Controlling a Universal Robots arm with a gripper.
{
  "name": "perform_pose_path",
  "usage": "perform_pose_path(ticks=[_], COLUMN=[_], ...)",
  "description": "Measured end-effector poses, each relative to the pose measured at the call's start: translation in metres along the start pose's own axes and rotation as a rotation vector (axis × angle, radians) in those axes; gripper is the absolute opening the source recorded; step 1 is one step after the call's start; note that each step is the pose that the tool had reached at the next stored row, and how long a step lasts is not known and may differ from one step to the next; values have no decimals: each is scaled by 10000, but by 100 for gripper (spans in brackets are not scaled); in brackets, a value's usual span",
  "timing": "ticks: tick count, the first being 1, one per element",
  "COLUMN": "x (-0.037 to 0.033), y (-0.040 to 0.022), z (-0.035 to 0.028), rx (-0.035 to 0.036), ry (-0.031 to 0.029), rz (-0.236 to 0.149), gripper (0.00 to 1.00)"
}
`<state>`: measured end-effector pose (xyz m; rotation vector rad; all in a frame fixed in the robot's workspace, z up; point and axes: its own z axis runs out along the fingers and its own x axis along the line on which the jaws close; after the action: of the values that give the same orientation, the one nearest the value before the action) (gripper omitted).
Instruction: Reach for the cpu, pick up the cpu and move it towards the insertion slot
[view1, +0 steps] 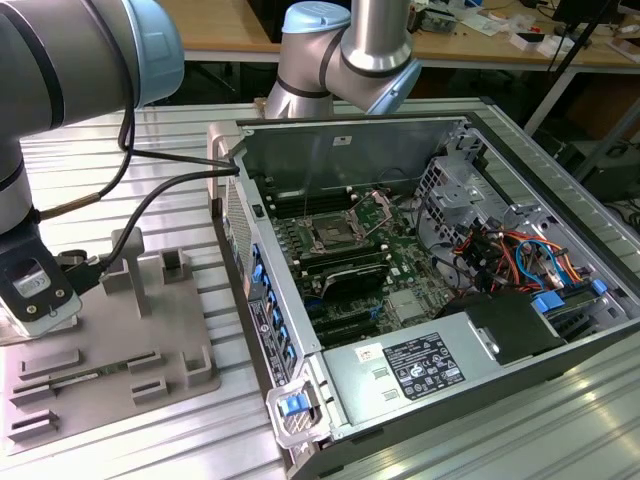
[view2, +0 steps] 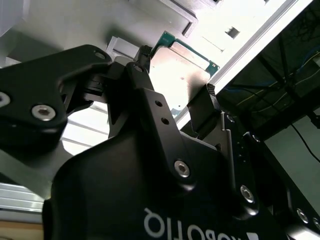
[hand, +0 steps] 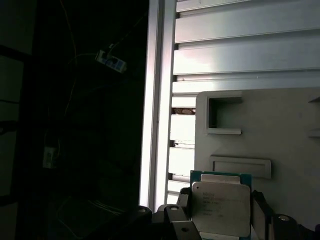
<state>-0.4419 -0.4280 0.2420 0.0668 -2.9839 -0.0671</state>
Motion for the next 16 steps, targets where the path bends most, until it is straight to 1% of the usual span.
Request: perform_pose_path(ticks=[2,6,12,13,14,16], x=[0,0,0,0,-1,-2], y=[1,1,2,2,2,2], z=[-10,-22,-40,-43,-48,-52], rx=[-3,-5,-12,-14,-16,-18], ry=[37,75,148,163,193,222], rz=[2,3,6,6,7,8], gripper=[55,55,55,55,55,55])
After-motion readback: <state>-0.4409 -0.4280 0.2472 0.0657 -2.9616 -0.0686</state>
